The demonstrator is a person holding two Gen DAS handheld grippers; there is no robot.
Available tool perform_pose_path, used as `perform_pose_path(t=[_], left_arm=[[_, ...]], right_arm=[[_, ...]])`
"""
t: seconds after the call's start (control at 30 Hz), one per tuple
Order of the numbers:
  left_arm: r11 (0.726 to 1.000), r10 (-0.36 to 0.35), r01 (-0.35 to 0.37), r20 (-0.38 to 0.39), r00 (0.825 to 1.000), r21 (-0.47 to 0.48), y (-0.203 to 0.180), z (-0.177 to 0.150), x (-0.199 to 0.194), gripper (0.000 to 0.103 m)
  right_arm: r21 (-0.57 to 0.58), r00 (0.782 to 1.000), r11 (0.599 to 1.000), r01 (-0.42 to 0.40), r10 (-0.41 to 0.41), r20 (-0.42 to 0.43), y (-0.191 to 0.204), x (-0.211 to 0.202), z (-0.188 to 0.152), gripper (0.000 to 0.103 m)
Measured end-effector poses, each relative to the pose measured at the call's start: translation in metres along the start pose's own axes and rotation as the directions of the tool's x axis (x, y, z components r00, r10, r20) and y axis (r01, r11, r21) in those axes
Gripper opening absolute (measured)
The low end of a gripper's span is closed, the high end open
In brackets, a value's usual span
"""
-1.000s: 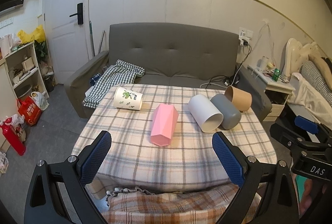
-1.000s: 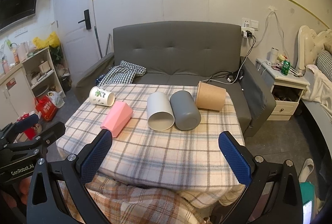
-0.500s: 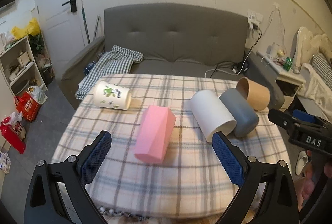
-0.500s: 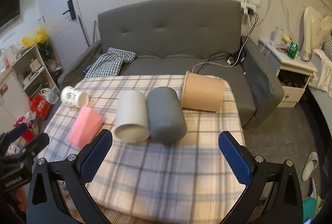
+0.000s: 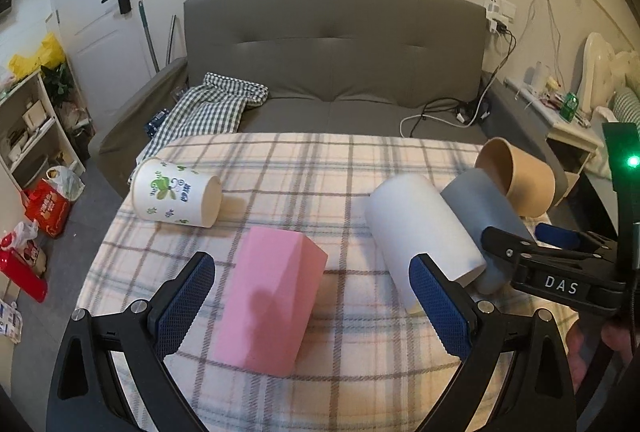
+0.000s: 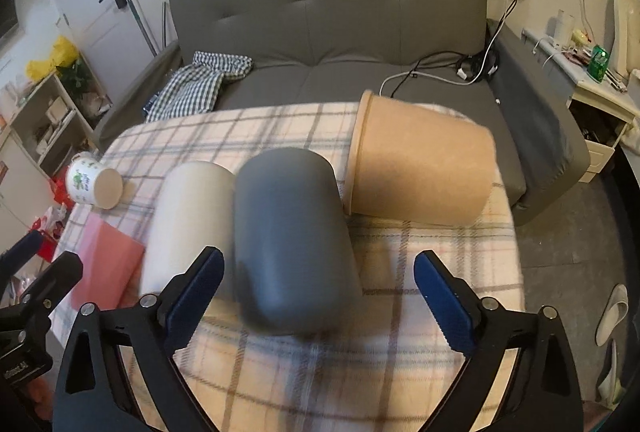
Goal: Flip cup upside down
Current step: 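Move the right gripper to the grey cup and close around its body, then lift the grey cup with the right gripper and rotate it upright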
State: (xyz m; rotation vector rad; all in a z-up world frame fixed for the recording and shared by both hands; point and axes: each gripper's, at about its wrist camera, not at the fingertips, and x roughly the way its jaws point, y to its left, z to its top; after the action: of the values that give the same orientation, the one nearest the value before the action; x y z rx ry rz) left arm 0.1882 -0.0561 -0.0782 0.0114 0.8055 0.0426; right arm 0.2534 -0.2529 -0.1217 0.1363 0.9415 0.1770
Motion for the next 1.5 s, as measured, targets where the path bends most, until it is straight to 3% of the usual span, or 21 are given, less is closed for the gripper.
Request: perform_pose_path(t=[0.17,0.23,0.27,0.3,0.53,0.8,1.23,1.5], left_arm=[[1.000,-0.006,0.006,-0.010,1.000,0.005,0.000,0.001,0.004,0.101],[1.000,-0.001,0.002,-0.015,1.000,0.008,0.000,0.001,0.004,0.101],[1.000,0.003,-0.003,-0.016,1.000,0.010,0.000,0.001,0.003,0.101],[1.000,0.006,-0.006,-0.016,1.000,0.011,0.000,0.000,0.002,0.101],[1.000,0.003,-0.003,0.001,1.000,0.005,0.005,-0.007,-0.018,0.101],[1.000,-0.013,0.014,0.024,1.000,-0.020,0.018,-0.024,-0.047,0.101],[0.999,0.000,0.003,0.049,0.999,-0.054,0.052,-0.052,-0.081,0.101],[0.998,-0.004,0.007,0.046,0.999,-0.057,0.051,-0.057,-0.086,0.101]], right_arm=[[0.017,0.999,0.999,-0.042,0.042,-0.020,0.003,0.013,-0.002,0.093],[0.023,0.996,0.997,-0.075,0.075,-0.038,0.005,0.016,-0.004,0.087],[0.032,0.993,0.994,-0.108,0.109,-0.051,0.006,0.018,-0.006,0.078],[0.034,0.991,0.993,-0.116,0.117,-0.056,0.008,0.018,-0.008,0.075],[0.047,0.998,0.998,-0.041,0.043,-0.038,0.009,-0.008,-0.031,0.074],[0.070,0.998,0.997,0.026,-0.022,-0.057,0.016,-0.050,-0.083,0.074],[0.000,0.993,1.000,0.031,-0.031,-0.111,0.081,-0.055,-0.116,0.074],[0.013,0.995,1.000,0.014,-0.013,-0.095,0.078,-0.059,-0.118,0.075]])
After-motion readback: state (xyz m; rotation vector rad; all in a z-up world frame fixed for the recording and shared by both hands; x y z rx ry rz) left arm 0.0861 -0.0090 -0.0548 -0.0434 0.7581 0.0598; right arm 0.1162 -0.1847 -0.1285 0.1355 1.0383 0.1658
